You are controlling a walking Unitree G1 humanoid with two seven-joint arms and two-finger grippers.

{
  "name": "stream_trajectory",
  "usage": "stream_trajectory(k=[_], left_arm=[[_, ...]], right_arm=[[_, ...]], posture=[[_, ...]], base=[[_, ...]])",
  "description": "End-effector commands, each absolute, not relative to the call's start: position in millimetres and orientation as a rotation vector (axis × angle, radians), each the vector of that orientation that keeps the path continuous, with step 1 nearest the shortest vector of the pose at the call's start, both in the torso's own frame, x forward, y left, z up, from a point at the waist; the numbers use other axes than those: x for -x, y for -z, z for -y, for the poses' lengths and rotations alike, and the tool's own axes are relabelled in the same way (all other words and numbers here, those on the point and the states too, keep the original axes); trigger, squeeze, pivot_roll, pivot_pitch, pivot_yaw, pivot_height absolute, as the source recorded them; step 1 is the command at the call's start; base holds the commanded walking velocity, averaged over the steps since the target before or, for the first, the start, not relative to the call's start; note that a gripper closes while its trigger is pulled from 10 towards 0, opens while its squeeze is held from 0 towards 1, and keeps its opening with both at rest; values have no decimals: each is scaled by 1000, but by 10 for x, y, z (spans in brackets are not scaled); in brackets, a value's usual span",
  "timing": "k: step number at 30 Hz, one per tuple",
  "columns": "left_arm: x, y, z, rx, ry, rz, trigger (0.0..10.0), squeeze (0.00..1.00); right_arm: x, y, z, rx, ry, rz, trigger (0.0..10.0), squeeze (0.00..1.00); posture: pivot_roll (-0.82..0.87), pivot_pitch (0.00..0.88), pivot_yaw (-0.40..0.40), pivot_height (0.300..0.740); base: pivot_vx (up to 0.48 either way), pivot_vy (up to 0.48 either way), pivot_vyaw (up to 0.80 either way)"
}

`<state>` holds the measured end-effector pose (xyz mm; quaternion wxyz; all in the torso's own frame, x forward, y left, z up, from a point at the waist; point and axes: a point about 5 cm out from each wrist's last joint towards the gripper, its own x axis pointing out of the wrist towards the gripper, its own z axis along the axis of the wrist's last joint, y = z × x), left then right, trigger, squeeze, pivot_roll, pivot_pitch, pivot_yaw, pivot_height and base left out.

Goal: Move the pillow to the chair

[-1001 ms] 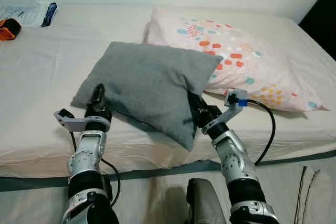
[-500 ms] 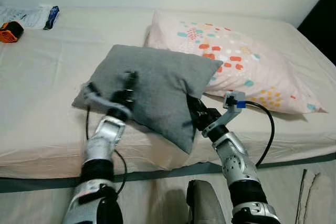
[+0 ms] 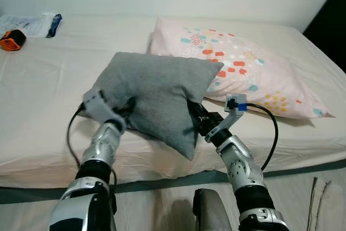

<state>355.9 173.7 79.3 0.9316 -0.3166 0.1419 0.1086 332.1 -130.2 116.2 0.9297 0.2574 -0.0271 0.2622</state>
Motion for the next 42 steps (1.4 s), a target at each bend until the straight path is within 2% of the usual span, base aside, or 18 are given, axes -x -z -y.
stream_trajectory(k=[1,4,6,8,9,11,12,13,16,18,19,21,22,23,24,25,33,42], left_arm=[[-3462,-592,-1676,666,-251,-382,10000,0],[-3478,-592,-1538,731,-188,-386,10000,0],[-3478,-592,-1538,731,-188,-386,10000,0],[-3531,-671,-1352,913,-118,-347,10000,0],[-3531,-671,-1352,913,-118,-347,10000,0],[-3596,-813,-1205,1177,-63,-272,10000,0],[-3596,-813,-1205,1177,-63,-272,10000,0],[-3623,-887,-1167,1300,-44,-227,10000,0],[-3653,-1002,-1096,1398,22,-169,10000,0],[-3653,-1002,-1096,1398,22,-169,10000,0],[-3659,-1062,-1014,1375,94,-162,10000,0],[-3651,-1160,-801,1206,244,-169,9882,0],[-3651,-1160,-801,1206,244,-169,9882,0],[-3643,-1179,-718,1115,288,-178,5843,0],[-3643,-1179,-718,1115,288,-178,5843,0],[-3636,-1183,-663,1062,318,-184,0,0],[-3607,-1170,-536,872,398,-205,0,0],[-3591,-1212,-529,801,410,-163,0,0]], right_arm=[[-3327,-1231,1350,-522,-539,98,0,0],[-3325,-1229,1352,-521,-540,96,0,0],[-3325,-1229,1352,-521,-540,96,0,0],[-3322,-1232,1354,-521,-540,96,0,0],[-3322,-1232,1354,-521,-540,96,0,0],[-3318,-1231,1354,-522,-541,95,0,0],[-3318,-1231,1354,-522,-541,95,0,0],[-3314,-1230,1354,-522,-540,95,0,0],[-3308,-1229,1356,-527,-536,95,0,0],[-3308,-1229,1356,-527,-536,95,0,0],[-3306,-1228,1356,-527,-535,95,0,0],[-3301,-1219,1356,-526,-536,92,0,0],[-3301,-1219,1356,-526,-536,92,0,0],[-3299,-1215,1356,-525,-537,91,0,0],[-3299,-1215,1356,-525,-537,91,0,0],[-3299,-1213,1356,-524,-536,90,0,0],[-3297,-1207,1343,-522,-537,89,0,0],[-3312,-1201,1334,-517,-536,88,0,0]], posture=[[92,88,-108,561],[91,89,-108,561],[91,89,-108,561],[87,88,-107,561],[87,88,-107,561],[87,88,-104,561],[87,88,-104,561],[85,89,-104,561],[83,89,-103,561],[83,89,-103,561],[83,89,-103,561],[85,91,-102,561],[85,91,-102,561],[85,91,-102,561],[85,91,-102,561],[85,91,-102,561],[89,92,-96,561],[90,89,-96,561]], base=[[0,0,0],[0,0,0],[0,0,0],[0,0,0],[0,0,0],[0,0,0],[0,0,0],[0,0,0],[0,0,0],[0,0,0],[0,0,0],[0,0,0],[0,0,0],[0,0,0],[0,0,0],[0,0,0],[0,0,0],[0,0,0]])
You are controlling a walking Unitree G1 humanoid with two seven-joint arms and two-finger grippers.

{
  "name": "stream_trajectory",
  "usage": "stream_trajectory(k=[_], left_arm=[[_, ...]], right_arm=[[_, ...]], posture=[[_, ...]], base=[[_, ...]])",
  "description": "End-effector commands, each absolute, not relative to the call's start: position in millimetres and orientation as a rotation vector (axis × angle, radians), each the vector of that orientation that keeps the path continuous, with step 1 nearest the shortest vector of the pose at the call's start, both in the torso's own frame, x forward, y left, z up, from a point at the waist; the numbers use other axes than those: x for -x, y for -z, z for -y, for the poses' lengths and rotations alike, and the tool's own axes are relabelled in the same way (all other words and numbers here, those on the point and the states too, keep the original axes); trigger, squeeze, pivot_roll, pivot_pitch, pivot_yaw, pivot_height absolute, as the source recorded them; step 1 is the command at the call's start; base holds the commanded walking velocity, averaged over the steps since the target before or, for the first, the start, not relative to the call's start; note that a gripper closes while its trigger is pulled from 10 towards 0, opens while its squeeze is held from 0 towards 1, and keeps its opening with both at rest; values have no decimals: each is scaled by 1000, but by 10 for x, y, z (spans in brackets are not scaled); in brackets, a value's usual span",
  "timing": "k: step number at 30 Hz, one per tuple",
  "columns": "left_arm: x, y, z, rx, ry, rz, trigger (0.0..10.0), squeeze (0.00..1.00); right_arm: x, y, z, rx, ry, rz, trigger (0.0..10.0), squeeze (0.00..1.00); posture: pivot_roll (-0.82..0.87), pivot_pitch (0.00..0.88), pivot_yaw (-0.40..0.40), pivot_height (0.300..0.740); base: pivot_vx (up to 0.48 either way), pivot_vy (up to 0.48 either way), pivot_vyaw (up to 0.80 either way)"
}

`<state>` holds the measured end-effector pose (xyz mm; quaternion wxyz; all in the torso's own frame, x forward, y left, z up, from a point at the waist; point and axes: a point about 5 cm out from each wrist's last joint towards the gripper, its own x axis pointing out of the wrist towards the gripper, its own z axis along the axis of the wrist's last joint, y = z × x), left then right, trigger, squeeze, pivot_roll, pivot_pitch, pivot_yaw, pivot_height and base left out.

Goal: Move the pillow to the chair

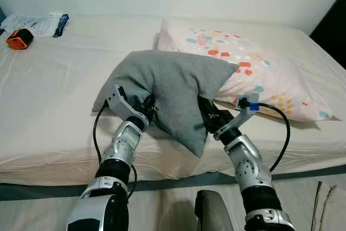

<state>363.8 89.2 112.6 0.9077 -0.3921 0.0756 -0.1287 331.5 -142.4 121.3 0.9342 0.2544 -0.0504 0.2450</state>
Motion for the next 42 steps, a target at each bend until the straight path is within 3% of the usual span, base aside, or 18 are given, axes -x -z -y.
stream_trajectory(k=[1,5,7,10,16,24,25,28,29,30,31,35,42], left_arm=[[-3582,-1222,-558,769,406,-146,0,0],[-3584,-1263,-639,716,396,-106,0,0],[-3589,-1403,-879,623,361,-4,0,0],[-3591,-1460,-977,597,341,34,0,0],[-3595,-1755,-1432,413,227,208,0,0],[-3506,-1884,-1621,249,156,299,0,0],[-3443,-1821,-1653,218,131,288,0,0],[-3368,-1744,-1705,206,87,276,0,0],[-3307,-1659,-1753,186,44,249,4863,0],[-3307,-1659,-1753,186,44,249,4863,0],[-3259,-1578,-1778,152,12,220,10000,0],[-3188,-1417,-1780,-3,-33,155,10000,0],[-3115,-1343,-1807,-104,-76,145,10000,0]], right_arm=[[-3325,-1191,1334,-506,-534,84,0,0],[-3361,-1174,1321,-454,-531,75,0,0],[-3476,-1217,1240,-341,-547,83,0,0],[-3526,-1263,1204,-314,-552,95,0,0],[-3715,-1655,1011,-240,-586,223,0,0],[-3704,-1720,853,-168,-617,253,0,0],[-3687,-1655,829,-147,-587,227,10000,0],[-3673,-1578,788,-133,-573,192,10000,0],[-3655,-1525,757,-123,-564,173,10000,0],[-3655,-1525,757,-123,-564,173,10000,0],[-3631,-1493,734,-97,-566,179,10000,0],[-3560,-1350,718,-22,-610,153,10000,0],[-3520,-1224,837,-28,-551,126,10000,0]], posture=[[90,88,-97,561],[88,83,-98,561],[97,76,-96,561],[100,71,-95,561],[110,62,-106,561],[106,56,-109,561],[93,47,-104,561],[63,41,-90,561],[53,38,-86,561],[53,38,-86,561],[51,34,-86,561],[52,21,-94,561],[54,16,-95,581]], base=[[0,0,0],[0,0,0],[0,0,0],[0,0,0],[0,0,0],[0,0,0],[0,0,0],[0,0,0],[0,0,0],[0,0,0],[0,0,0],[0,0,0],[0,0,0]])
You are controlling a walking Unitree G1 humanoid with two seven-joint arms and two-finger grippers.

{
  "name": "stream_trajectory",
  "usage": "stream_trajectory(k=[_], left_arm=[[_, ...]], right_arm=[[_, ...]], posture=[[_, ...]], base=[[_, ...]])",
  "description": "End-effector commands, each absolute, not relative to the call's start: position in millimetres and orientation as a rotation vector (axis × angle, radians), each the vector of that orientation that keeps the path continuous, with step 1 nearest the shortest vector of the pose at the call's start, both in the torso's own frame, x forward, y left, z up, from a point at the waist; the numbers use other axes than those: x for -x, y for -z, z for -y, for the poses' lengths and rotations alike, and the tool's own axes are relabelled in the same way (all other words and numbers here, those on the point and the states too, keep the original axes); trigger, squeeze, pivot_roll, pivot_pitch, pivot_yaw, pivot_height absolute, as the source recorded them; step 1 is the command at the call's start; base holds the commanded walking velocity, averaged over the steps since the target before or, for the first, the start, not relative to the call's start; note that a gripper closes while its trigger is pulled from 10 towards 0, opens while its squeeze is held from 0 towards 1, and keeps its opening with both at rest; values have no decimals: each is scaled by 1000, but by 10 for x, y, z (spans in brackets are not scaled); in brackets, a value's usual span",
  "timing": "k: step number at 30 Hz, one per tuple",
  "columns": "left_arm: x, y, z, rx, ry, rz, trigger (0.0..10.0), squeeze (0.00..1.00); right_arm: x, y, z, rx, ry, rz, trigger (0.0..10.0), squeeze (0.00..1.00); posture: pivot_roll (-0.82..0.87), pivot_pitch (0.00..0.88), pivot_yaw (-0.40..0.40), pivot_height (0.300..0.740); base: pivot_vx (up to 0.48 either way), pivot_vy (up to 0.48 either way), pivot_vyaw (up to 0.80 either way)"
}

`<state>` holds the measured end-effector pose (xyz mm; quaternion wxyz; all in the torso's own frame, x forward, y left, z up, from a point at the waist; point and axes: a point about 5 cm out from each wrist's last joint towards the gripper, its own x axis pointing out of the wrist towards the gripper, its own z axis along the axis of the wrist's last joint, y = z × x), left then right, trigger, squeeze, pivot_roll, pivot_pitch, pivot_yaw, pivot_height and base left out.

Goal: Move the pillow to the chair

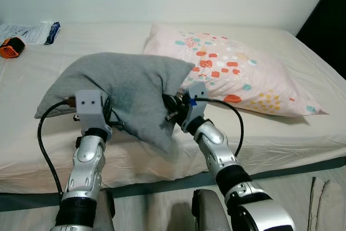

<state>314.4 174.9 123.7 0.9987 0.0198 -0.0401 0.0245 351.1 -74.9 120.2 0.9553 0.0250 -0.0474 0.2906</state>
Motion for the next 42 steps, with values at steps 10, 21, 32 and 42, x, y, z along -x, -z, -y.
stream_trajectory(k=[10,21,32,42], left_arm=[[-3065,-1315,-1812,-160,-75,127,10000,0],[-3076,-1337,-1800,-84,-108,127,10000,0],[-3065,-1250,-1805,-185,-97,83,10000,0],[-3066,-1235,-1693,-194,-38,82,10000,0]], right_arm=[[-3462,-1132,862,-29,-543,104,10000,0],[-3463,-1073,850,-26,-531,62,10000,0],[-3462,-1033,817,-32,-535,24,10000,0],[-3447,-1011,846,-100,-557,8,10000,0]], posture=[[54,10,-96,606],[54,0,-103,621],[56,0,-112,621],[54,0,-117,636]], base=[[0,0,0],[0,0,0],[0,0,0],[0,0,0]])
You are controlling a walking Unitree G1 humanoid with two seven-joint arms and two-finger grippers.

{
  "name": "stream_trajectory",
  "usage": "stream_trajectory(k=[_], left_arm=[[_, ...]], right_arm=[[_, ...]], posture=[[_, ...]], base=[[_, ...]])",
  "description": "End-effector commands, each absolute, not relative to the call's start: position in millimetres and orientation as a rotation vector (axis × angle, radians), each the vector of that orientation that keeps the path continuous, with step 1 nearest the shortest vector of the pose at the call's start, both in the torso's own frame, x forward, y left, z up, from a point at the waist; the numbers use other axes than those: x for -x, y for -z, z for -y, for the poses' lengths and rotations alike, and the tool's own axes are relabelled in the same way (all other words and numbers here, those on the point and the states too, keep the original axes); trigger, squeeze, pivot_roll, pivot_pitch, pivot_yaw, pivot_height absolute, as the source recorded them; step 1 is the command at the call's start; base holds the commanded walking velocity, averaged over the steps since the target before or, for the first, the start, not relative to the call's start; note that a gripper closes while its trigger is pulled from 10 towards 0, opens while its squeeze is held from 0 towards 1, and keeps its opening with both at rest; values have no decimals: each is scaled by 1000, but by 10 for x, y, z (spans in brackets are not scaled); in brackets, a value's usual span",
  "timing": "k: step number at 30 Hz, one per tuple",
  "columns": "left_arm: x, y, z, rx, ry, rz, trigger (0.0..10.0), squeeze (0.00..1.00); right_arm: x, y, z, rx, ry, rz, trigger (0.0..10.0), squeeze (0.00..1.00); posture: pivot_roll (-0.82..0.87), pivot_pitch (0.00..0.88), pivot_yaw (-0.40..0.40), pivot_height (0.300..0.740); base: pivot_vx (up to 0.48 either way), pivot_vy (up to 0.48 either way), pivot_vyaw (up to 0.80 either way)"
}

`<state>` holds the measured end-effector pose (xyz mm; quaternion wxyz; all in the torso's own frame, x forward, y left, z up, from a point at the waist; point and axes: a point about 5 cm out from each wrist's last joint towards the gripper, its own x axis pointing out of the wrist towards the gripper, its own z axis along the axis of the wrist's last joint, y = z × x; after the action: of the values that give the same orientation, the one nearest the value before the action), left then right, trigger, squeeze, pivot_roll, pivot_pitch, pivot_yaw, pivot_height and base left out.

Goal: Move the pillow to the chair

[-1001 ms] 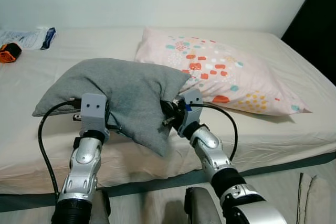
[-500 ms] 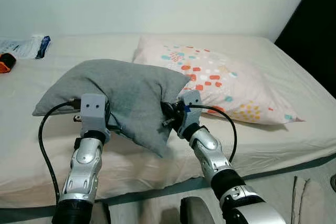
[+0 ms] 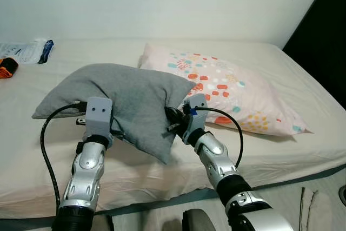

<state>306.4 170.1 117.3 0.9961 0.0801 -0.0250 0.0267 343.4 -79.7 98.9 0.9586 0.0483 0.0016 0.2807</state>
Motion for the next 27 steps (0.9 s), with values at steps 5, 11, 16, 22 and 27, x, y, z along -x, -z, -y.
stream_trajectory(k=[5,11,16,22,27], left_arm=[[-3074,-1235,-1655,-165,-32,80,10000,0],[-3073,-1236,-1656,-138,-40,78,10000,0],[-3074,-1254,-1664,-117,-40,89,10000,0],[-3068,-1249,-1686,-105,-54,91,10000,0],[-3060,-1254,-1727,-91,-66,91,10000,0]], right_arm=[[-3436,-1002,827,-81,-568,7,10000,0],[-3436,-1014,816,-71,-581,12,10000,0],[-3434,-1030,798,-70,-602,17,10000,0],[-3434,-1039,785,-70,-616,19,10000,0],[-3443,-1060,762,-69,-625,25,10000,0]], posture=[[52,0,-116,651],[51,0,-120,666],[50,0,-124,686],[52,0,-127,701],[55,0,-128,716]], base=[[0,0,0],[0,0,0],[0,0,0],[0,0,0],[0,0,0]])
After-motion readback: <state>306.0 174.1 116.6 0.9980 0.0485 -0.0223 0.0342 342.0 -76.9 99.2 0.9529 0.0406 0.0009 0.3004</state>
